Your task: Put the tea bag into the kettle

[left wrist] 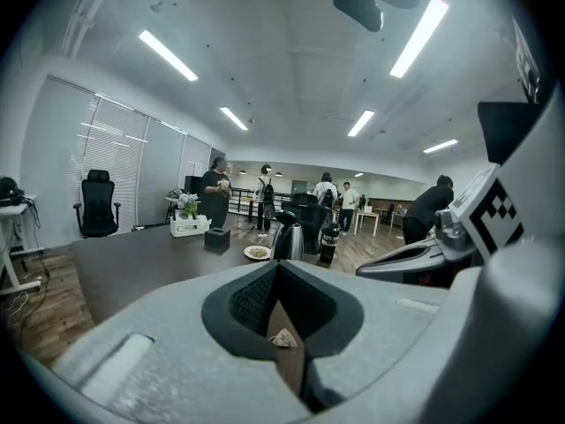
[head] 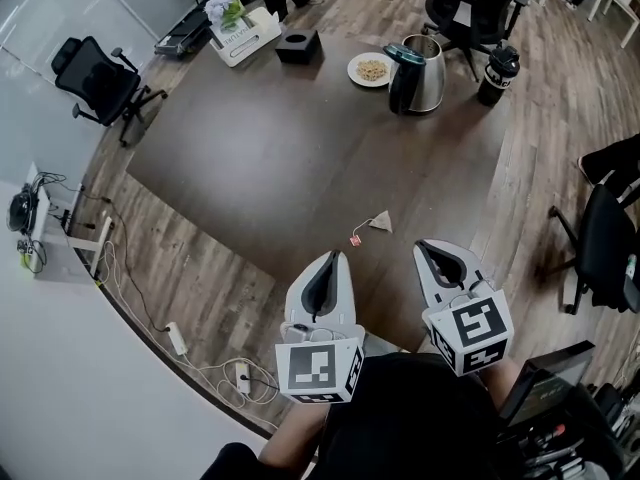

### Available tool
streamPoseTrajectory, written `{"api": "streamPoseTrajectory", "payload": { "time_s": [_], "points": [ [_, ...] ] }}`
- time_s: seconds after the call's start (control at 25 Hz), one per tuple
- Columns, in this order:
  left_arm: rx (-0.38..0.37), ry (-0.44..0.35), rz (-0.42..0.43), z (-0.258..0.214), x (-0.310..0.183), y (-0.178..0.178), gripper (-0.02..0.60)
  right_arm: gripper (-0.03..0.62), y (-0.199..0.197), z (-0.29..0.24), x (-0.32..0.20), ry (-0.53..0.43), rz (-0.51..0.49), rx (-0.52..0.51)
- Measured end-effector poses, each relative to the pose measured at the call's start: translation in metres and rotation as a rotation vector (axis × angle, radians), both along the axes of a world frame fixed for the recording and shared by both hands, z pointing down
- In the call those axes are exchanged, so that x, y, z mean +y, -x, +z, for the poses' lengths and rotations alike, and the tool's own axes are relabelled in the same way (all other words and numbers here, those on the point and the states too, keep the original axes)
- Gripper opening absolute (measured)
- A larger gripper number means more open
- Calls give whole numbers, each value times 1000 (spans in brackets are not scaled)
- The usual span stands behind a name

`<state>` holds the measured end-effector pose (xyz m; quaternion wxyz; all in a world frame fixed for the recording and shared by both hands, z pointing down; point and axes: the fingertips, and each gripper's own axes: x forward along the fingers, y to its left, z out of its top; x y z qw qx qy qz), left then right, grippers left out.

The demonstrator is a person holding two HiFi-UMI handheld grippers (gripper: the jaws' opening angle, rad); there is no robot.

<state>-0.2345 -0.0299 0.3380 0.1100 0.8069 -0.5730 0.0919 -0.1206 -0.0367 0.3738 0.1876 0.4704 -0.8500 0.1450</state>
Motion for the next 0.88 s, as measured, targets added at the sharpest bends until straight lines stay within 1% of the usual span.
{"api": "streamPoseTrajectory", "payload": {
  "time_s": [0.32, 0.64, 0.88],
  "points": [
    [29, 31, -12, 15, -27, 23, 5, 8, 21, 12, -28, 36, -13, 50],
    [41, 79, -22, 37, -38, 33, 5, 9, 28, 33, -43, 74, -21, 97],
    [37, 112, -67, 53, -42, 37, 5, 11, 30, 56, -51, 116, -66, 121]
  ]
}}
